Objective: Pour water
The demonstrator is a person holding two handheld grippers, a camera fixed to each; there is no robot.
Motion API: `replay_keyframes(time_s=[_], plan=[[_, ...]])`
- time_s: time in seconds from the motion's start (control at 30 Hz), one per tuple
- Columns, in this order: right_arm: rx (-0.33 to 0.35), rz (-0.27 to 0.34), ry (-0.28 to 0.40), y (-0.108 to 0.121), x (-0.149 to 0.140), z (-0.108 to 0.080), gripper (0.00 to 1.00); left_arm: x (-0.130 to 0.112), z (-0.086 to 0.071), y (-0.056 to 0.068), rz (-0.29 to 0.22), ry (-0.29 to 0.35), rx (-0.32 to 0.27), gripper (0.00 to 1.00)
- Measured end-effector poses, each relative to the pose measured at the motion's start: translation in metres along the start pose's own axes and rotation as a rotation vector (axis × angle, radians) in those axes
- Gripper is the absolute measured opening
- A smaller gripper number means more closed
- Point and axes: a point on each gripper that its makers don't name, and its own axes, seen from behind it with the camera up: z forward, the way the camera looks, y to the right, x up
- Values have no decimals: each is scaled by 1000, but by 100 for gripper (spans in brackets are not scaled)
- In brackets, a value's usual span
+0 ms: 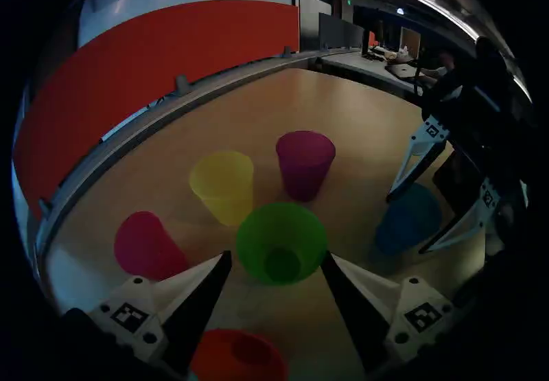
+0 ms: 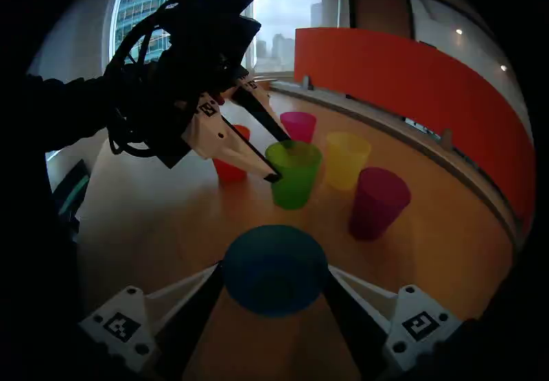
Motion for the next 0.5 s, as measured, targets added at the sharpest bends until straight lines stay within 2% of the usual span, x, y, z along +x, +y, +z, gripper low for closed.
replay_keyframes(time_s=[0.5], plan=[[0, -1, 0, 1, 0, 1, 100, 2, 10, -2, -25, 14, 20, 97]])
